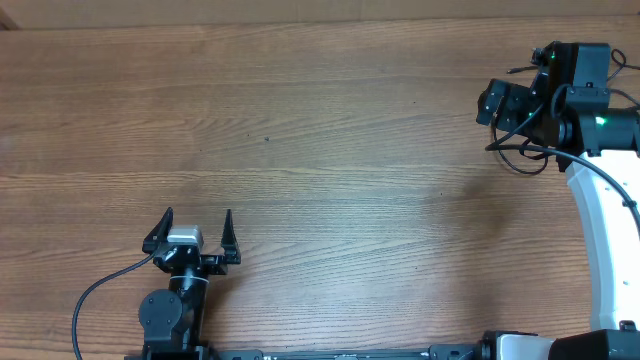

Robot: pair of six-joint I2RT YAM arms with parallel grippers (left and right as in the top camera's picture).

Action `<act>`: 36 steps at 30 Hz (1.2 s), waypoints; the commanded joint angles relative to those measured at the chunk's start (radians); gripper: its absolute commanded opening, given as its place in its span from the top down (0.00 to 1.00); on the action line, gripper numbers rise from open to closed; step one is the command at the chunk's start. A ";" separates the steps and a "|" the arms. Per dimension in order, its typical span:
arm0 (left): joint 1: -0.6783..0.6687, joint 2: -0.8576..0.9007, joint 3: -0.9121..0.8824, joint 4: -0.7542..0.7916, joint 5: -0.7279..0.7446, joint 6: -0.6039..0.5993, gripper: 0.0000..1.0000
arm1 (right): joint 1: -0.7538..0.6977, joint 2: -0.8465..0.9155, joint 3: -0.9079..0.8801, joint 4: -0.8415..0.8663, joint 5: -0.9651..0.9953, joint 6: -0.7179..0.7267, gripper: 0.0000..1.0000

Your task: Untangle cables

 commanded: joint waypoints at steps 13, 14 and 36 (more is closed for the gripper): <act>-0.005 -0.010 -0.004 -0.001 -0.007 0.023 0.00 | 0.001 0.000 0.024 0.005 -0.002 0.003 0.00; -0.005 -0.010 -0.004 -0.001 -0.007 0.023 0.01 | 0.001 0.000 0.024 0.005 -0.002 0.003 0.00; -0.005 -0.010 -0.004 -0.001 -0.007 0.023 0.00 | 0.001 -0.105 0.022 -0.026 -0.002 0.003 0.00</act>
